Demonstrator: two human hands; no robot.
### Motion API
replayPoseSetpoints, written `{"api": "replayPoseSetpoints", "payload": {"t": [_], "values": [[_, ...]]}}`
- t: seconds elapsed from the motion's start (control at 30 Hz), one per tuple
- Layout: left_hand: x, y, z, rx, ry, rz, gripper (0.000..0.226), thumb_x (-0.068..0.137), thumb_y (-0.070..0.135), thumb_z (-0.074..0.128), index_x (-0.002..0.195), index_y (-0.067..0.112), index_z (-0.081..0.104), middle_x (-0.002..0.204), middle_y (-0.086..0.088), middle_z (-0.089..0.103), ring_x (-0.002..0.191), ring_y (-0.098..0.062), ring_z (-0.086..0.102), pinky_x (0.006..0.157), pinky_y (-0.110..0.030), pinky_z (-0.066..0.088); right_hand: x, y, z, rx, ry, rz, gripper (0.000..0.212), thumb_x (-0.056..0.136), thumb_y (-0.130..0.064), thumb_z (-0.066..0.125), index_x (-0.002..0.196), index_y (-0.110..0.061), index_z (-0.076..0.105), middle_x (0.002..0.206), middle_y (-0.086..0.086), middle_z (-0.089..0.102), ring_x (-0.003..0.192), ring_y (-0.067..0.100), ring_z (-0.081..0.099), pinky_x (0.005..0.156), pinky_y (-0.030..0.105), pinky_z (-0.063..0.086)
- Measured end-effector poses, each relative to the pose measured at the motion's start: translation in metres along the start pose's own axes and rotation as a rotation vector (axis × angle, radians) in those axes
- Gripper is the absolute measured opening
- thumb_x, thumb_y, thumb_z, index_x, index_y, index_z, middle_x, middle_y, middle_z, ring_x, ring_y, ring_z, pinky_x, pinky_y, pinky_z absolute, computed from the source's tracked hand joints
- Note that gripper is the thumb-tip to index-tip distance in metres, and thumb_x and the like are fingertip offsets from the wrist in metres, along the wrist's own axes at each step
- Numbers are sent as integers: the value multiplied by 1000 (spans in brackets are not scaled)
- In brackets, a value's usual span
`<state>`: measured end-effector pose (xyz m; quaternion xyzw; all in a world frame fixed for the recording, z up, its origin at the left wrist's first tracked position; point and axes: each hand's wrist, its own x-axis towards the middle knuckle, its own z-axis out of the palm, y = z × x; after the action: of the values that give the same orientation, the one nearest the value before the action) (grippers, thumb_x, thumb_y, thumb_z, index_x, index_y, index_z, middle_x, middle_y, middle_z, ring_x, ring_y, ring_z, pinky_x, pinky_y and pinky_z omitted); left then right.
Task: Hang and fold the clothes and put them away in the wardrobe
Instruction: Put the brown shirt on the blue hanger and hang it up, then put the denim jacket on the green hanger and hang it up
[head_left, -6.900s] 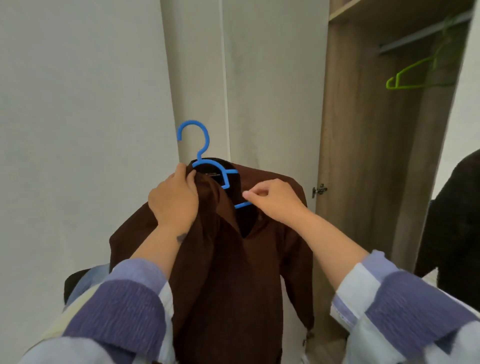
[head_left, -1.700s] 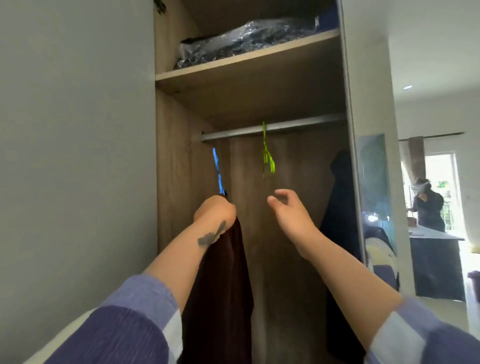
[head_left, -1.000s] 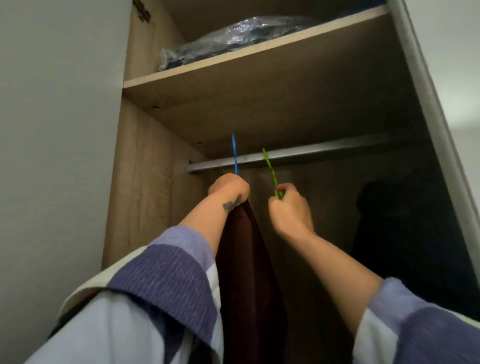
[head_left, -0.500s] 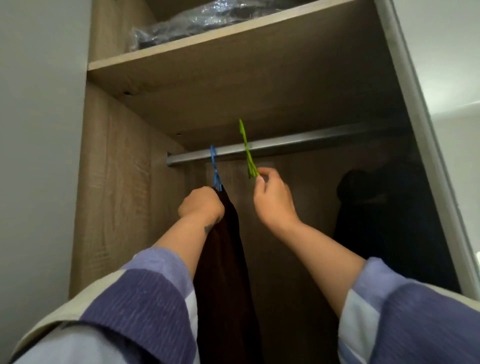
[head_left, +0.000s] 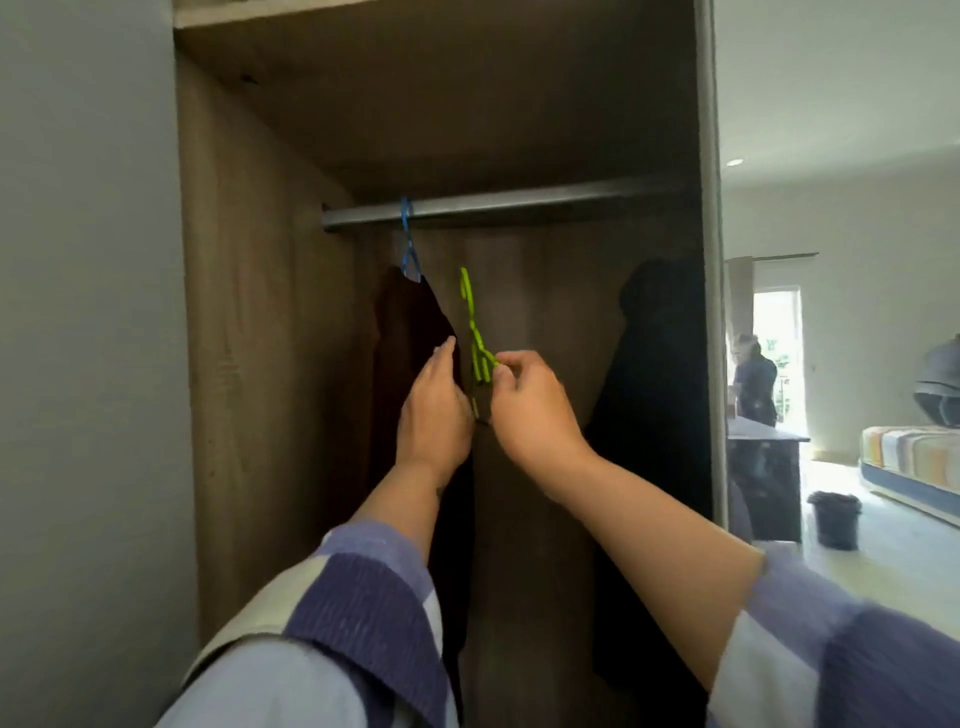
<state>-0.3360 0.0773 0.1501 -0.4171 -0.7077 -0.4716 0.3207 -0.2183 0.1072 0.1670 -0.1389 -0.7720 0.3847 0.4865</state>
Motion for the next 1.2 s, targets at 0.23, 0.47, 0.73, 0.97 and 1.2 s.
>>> {"api": "replayPoseSetpoints", "payload": {"t": [0.23, 0.47, 0.73, 0.97, 1.2], "values": [[-86, -14, 32, -110, -135, -492, 52, 103, 33, 18, 151, 13, 16, 158, -9, 19, 146, -23, 15, 119, -39, 11, -86, 37, -45, 346, -356, 181, 23, 102, -16, 33, 117, -11, 50, 51, -3, 44, 46, 9, 41, 60, 28, 43], [-165, 2, 9, 193, 41, -539, 33, 102, 35, 24, 95, 12, 46, 92, -11, 56, 84, -32, 56, 66, -37, 37, -125, 81, -117, 469, -690, 188, 29, 102, -8, 34, 125, -4, 51, 51, 2, 43, 52, 14, 48, 72, 28, 49], [-277, 82, -9, 764, 57, -441, 33, 101, 33, 26, 100, 10, 50, 87, -17, 63, 80, -39, 57, 71, -41, 37, -148, 132, -186, -44, -1014, 96, 10, 96, -10, 43, 98, -14, 52, 76, 8, 65, 63, 21, 62, 67, 37, 55], [-369, 185, -41, 973, -7, -594, 33, 102, 34, 26, 106, 10, 49, 94, -18, 68, 87, -40, 62, 68, -40, 39, -232, 108, -166, -276, -903, -414, 28, 98, -41, 38, 102, -19, 55, 94, 7, 63, 91, 33, 61, 73, 37, 45], [-450, 242, -133, 1182, 5, -828, 35, 103, 35, 23, 110, 11, 47, 104, -16, 67, 95, -39, 63, 74, -40, 42, -342, 56, -134, -170, -901, -578, 39, 99, -47, 32, 106, -16, 53, 105, 16, 66, 100, 37, 61, 71, 38, 41]]}}
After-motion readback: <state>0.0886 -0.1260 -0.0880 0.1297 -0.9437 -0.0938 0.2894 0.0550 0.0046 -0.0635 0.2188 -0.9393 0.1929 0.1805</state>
